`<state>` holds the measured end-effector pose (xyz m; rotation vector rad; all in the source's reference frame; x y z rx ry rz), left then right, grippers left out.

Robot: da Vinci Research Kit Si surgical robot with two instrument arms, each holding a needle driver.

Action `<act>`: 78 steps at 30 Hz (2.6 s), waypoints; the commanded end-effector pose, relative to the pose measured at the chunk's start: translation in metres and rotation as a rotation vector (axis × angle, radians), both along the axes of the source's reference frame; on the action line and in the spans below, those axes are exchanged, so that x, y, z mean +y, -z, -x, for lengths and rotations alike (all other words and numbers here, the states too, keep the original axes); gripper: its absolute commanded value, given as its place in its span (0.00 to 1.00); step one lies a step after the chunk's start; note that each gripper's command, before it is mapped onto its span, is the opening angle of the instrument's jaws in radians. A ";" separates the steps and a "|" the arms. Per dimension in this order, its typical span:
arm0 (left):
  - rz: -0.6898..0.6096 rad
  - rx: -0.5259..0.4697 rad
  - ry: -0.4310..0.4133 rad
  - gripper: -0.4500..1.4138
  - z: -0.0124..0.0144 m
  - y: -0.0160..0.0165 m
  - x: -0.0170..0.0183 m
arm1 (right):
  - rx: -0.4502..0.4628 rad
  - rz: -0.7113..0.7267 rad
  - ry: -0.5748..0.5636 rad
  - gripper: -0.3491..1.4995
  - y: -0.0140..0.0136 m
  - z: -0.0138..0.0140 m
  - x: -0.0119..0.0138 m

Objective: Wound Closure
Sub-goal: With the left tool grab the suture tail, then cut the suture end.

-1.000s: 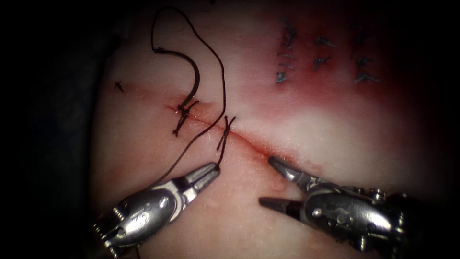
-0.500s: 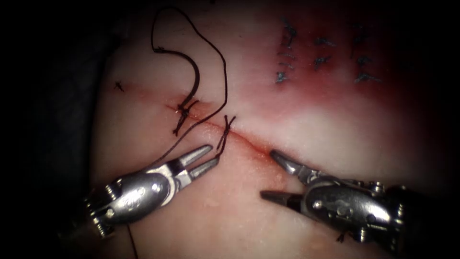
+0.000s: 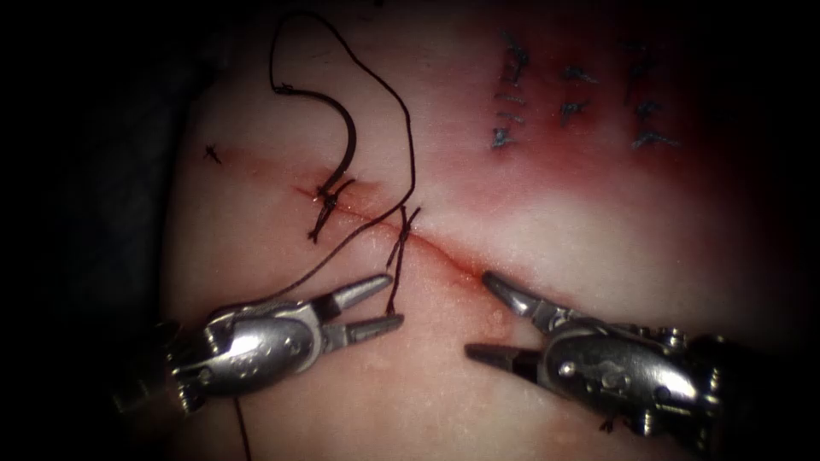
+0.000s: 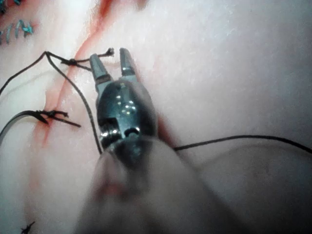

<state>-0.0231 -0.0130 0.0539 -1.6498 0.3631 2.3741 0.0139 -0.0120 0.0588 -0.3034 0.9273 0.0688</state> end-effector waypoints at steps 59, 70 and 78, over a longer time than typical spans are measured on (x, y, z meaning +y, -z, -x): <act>-0.058 -0.103 -0.214 0.05 -0.0007 0.0022 0.0051 | 0.199 0.031 0.133 0.90 -0.0057 -0.0089 0.0064; -0.061 -0.097 -0.213 0.05 -0.0004 0.0033 0.0045 | 0.200 0.036 0.144 0.90 -0.0062 -0.0110 0.0063; -0.061 -0.096 -0.220 0.05 -0.0004 0.0033 0.0043 | 0.195 0.060 0.150 0.91 -0.0070 -0.0121 0.0064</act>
